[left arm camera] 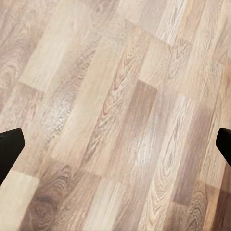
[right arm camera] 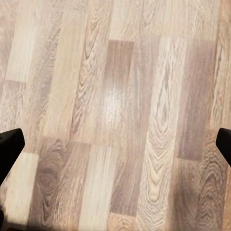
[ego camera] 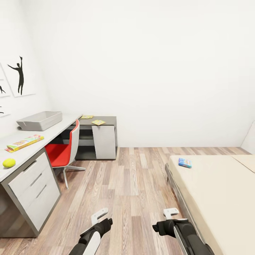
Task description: Put all the toys in the child's room - the three board games (two on the bed and one on the table), the two jigsaw puzzles on the table, and the tennis ball on the table - inside the toy box on the table in the child's room.
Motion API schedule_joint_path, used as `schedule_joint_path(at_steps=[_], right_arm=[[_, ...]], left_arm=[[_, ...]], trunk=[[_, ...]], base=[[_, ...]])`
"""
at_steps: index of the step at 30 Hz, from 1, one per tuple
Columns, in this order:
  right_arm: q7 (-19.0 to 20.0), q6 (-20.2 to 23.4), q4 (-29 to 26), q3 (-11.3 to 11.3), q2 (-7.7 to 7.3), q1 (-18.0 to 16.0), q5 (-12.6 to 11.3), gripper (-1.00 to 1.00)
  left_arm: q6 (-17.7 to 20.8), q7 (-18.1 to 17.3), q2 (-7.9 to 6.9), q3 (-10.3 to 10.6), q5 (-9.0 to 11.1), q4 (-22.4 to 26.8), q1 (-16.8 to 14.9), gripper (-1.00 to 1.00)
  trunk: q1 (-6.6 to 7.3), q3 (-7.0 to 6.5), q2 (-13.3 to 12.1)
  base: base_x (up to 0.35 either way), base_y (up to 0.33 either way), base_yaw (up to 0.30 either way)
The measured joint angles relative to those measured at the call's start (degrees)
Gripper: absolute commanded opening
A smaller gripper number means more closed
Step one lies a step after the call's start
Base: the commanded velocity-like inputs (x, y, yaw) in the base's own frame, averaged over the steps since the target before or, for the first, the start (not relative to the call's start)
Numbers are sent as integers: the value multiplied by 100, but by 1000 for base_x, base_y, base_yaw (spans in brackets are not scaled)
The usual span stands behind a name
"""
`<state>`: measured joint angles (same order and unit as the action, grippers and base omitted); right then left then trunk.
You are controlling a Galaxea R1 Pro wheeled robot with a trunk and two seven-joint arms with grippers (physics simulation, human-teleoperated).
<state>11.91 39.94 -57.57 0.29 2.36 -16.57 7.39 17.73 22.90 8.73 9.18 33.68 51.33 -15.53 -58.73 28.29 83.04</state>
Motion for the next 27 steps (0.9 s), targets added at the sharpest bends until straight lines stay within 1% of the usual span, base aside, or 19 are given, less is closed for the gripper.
schedule_joint_path(at_steps=[21,27], right_arm=[[-1,-2,0,1,0,7,0,100],[-1,-2,1,0,0,8,0,100]], left_arm=[[-1,0,0,-1,-7,-1,0,100],[1,0,0,3,-7,-2,0,100]], trunk=[[0,0,0],[-1,0,0]], base=[[-2,0,25],[-93,-28,6]])
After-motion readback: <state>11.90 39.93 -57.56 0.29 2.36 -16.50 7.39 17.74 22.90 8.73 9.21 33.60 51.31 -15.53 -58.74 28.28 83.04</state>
